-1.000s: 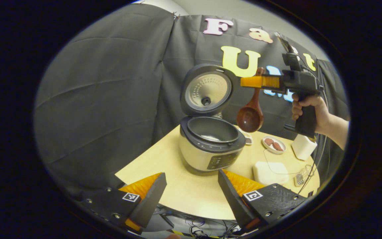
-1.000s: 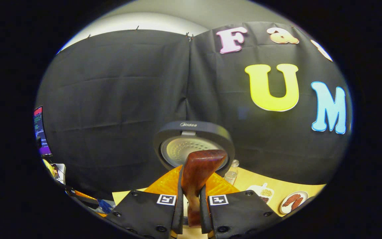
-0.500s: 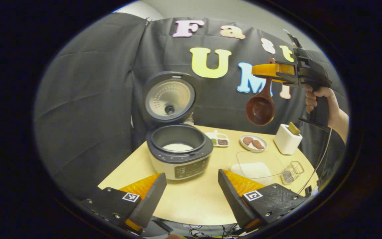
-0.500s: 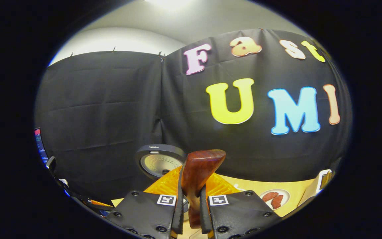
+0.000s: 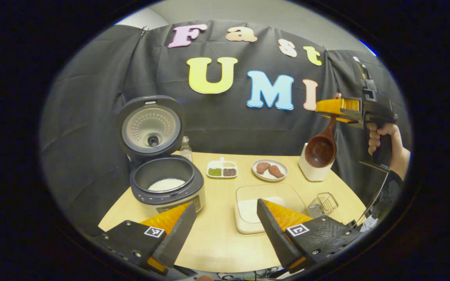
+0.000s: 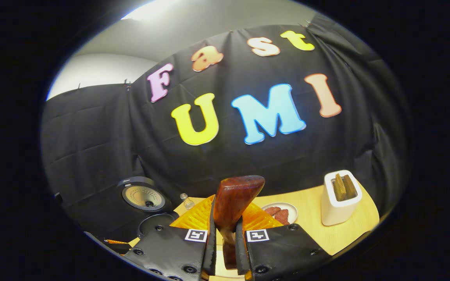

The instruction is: Close the left gripper, press the button to open the rice cooker; take a wooden spoon from the chopstick holder with the right hand, scoop a spoonful of rice and pour it into the rice cooker, then put the wooden spoon back into the chopstick holder.

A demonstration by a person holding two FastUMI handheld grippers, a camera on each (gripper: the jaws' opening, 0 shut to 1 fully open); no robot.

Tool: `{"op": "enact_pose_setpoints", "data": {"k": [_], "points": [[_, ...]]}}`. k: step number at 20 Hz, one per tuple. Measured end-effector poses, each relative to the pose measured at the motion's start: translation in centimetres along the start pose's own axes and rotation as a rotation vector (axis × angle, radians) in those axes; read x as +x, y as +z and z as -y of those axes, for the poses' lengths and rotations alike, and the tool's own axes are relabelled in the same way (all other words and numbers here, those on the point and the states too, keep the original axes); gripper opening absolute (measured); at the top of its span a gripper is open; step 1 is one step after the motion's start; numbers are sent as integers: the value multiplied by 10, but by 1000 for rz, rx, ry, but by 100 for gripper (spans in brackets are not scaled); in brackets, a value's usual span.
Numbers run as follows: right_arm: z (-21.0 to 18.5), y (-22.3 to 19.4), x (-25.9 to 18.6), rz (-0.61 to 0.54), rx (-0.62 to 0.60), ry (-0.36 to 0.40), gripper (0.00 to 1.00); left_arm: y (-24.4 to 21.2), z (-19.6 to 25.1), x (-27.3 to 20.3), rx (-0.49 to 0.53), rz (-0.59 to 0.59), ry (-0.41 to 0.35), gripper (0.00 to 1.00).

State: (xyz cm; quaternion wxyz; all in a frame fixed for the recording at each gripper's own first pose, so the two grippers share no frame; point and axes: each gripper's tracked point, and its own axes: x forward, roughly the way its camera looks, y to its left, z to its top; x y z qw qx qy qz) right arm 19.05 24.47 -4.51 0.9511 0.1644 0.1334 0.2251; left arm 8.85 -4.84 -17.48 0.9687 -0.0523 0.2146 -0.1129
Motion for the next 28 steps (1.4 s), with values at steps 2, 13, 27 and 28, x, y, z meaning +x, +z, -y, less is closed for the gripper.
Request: {"op": "enact_pose_setpoints", "data": {"k": [2, 13, 27, 28], "points": [[34, -7, -10, -18, 66, -31, 22, 5, 17, 3, 4, -2, -5, 99], [159, -97, -38, -163, 233, -169, 22, 0, 70, -6, -22, -41, 136, 97], [184, -189, -31, -321, 234, -241, 21, 2, 22, -37, -62, -21, 279, 97], [183, -186, -33, -314, 249, -246, 28, 6, 16, -34, -60, -11, 276, 99]]}}
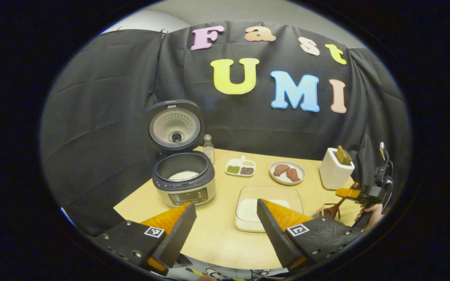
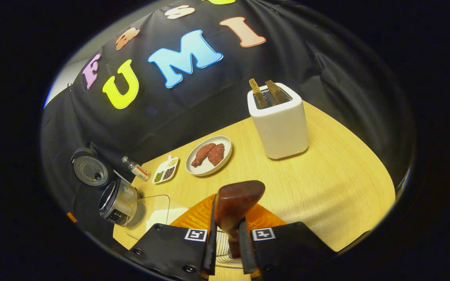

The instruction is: Close the left gripper, press the button to open the rice cooker; take a wooden spoon from the chopstick holder with the right hand, scoop a spoonful of rice and pour it into the rice cooker, then put the wooden spoon back into the chopstick holder.

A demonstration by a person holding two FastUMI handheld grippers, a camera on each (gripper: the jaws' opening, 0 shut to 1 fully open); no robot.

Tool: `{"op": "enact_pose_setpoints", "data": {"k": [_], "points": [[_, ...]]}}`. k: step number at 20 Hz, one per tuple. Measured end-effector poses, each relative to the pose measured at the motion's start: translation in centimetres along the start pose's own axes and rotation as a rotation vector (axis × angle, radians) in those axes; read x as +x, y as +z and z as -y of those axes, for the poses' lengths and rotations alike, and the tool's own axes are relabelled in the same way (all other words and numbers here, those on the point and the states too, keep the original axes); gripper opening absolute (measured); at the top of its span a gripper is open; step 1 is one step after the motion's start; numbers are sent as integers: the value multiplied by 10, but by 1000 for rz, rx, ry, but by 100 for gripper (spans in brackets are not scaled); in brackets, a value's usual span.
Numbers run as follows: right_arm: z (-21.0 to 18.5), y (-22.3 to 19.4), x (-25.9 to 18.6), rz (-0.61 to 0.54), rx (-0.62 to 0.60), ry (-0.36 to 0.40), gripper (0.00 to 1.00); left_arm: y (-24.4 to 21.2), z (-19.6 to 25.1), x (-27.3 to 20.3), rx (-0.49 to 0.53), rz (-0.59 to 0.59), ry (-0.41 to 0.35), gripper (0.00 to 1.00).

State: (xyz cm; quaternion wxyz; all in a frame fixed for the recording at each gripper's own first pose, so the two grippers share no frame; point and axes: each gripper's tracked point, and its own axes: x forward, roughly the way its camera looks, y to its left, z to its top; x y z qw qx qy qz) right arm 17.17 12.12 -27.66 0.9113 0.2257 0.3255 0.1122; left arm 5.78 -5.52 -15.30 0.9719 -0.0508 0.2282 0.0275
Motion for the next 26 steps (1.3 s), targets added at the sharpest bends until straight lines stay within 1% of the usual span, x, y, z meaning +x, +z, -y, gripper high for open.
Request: {"op": "enact_pose_setpoints", "data": {"k": [1, 3, 4, 5, 6, 7, 9, 10, 12, 15, 17, 19, 21, 23, 24, 26], "points": [[-1, 1, -1, 7, 12, -2, 31, 5, -4, 5, 4, 10, -3, 99], [-3, 1, -5, 11, 31, -19, 54, 18, -16, 15, 15, 35, -10, 99], [-2, 0, -9, 15, 35, -35, 69, 26, -23, 20, 18, 49, -13, 99], [3, 0, -12, 18, 32, -68, 76, 35, -31, 25, 16, 65, -15, 99], [7, -5, -17, 6, 23, -99, 99, 44, -38, 30, 11, 85, -22, 98], [13, -8, -21, -5, 9, -129, 100, 52, -43, 36, 8, 100, -28, 99], [21, -9, -35, -5, -14, -183, 98, 63, -57, 48, 19, 121, -31, 99], [24, -11, -45, -7, -24, -198, 98, 69, -65, 55, 28, 132, -27, 97], [25, -14, -62, 2, -54, -229, 98, 89, -80, 65, 35, 156, -21, 99], [24, -24, -83, -9, -125, -268, 98, 129, -98, 74, -15, 200, -46, 97], [17, -23, -98, 14, -172, -288, 98, 161, -120, 84, -17, 240, -33, 99], [5, -20, -115, 45, -216, -296, 98, 198, -139, 97, 7, 305, -28, 97], [-7, -14, -130, 92, -273, -313, 98, 221, -159, 111, 34, 338, 0, 96], [-18, -6, -147, 136, -322, -332, 98, 242, -170, 129, 37, 364, 13, 96], [-23, -6, -151, 145, -340, -340, 98, 252, -177, 140, 39, 370, 19, 96], [-35, -6, -159, 137, -355, -346, 98, 271, -193, 163, 52, 377, 55, 98]]}}
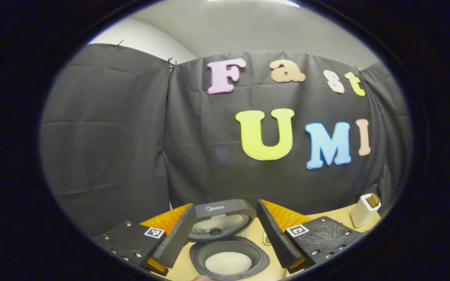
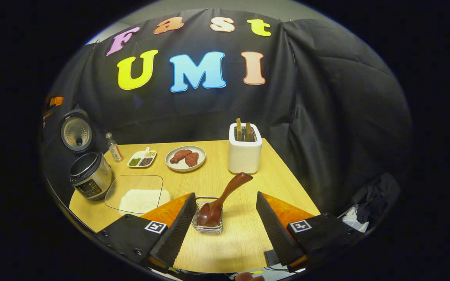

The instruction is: Close the left gripper, press the button to open the rice cooker; take a wooden spoon from the chopstick holder with the right hand, scoop a spoonful of rice and pour it into the rice cooker, then put the wooden spoon back into the chopstick holder.

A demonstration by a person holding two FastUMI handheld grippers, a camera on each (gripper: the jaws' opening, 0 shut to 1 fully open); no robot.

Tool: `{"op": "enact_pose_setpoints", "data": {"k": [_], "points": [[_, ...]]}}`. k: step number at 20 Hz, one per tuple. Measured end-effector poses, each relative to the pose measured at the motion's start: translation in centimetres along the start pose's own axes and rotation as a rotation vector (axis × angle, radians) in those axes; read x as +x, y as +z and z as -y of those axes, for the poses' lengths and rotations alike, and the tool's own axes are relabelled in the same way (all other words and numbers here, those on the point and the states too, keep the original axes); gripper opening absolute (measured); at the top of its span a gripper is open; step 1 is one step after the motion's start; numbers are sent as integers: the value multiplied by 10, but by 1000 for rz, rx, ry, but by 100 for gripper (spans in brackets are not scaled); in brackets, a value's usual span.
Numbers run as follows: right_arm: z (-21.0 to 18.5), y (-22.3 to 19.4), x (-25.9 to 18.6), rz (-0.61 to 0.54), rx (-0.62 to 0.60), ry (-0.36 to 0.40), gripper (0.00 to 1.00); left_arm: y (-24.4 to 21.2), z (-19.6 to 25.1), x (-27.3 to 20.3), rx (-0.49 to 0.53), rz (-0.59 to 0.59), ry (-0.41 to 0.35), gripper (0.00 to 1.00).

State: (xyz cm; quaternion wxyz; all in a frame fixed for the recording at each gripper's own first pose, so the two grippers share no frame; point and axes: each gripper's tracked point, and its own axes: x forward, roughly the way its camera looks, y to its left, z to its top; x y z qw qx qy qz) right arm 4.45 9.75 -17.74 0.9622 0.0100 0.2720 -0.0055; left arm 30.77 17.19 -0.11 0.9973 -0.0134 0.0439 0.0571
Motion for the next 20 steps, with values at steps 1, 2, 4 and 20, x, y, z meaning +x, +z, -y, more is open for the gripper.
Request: {"op": "enact_pose_setpoints", "data": {"k": [1, 2, 4, 20], "points": [[-5, 7, -5, 9, 2, 2, 98, 2, -7, 15, 10, -2, 10, 98], [-8, 16, -10, 28, 6, 1, 98, 2, -12, 29, 14, -11, 21, 98], [-10, 31, -19, 70, 7, -15, 98, -1, -17, 57, -4, -32, 21, 98], [6, 53, -37, 163, -2, -28, 98, -77, -21, 105, -140, -243, 40, 100]]}}
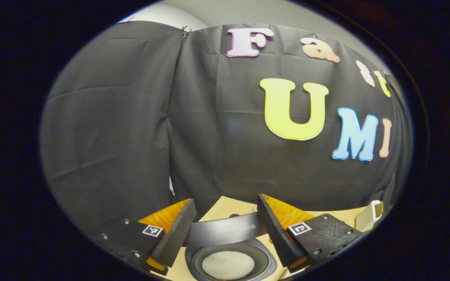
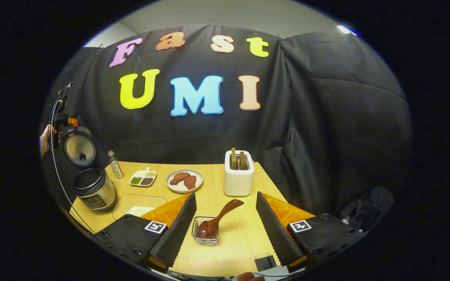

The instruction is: Close the left gripper, press the button to open the rice cooker; take a wooden spoon from the chopstick holder with the right hand, scoop a spoonful of rice and pour it into the rice cooker, then put the wooden spoon back into the chopstick holder.

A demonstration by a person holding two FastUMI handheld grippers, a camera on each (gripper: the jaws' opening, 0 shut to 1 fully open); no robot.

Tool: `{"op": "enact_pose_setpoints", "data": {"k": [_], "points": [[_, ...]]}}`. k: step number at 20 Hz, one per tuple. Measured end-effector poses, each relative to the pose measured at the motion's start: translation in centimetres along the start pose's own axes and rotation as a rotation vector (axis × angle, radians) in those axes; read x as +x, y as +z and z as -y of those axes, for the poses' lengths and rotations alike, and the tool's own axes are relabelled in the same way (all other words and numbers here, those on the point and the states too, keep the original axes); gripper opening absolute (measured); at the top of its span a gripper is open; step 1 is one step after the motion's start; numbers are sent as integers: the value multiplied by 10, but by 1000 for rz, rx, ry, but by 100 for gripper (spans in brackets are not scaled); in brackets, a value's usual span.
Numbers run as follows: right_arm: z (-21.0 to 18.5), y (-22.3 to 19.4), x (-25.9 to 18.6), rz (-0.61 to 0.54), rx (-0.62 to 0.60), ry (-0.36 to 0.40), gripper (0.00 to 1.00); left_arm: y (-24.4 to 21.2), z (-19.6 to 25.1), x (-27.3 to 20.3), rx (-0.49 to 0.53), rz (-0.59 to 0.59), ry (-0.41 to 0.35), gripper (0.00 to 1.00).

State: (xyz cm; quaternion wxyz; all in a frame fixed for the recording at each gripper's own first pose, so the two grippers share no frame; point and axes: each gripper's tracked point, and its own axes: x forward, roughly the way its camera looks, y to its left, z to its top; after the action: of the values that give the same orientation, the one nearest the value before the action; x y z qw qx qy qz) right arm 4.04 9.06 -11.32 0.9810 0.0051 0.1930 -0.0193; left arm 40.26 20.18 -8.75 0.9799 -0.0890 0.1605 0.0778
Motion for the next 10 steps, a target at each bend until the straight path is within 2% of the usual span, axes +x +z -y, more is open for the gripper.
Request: {"op": "enact_pose_setpoints", "data": {"k": [4, 10], "points": [[-3, -6, 6, -2, 0, 28, 98, -16, 4, -16, -10, -59, -7, 100], [6, -10, 10, 13, 13, 40, 98, -91, 24, -71, -43, -204, -18, 100]]}}
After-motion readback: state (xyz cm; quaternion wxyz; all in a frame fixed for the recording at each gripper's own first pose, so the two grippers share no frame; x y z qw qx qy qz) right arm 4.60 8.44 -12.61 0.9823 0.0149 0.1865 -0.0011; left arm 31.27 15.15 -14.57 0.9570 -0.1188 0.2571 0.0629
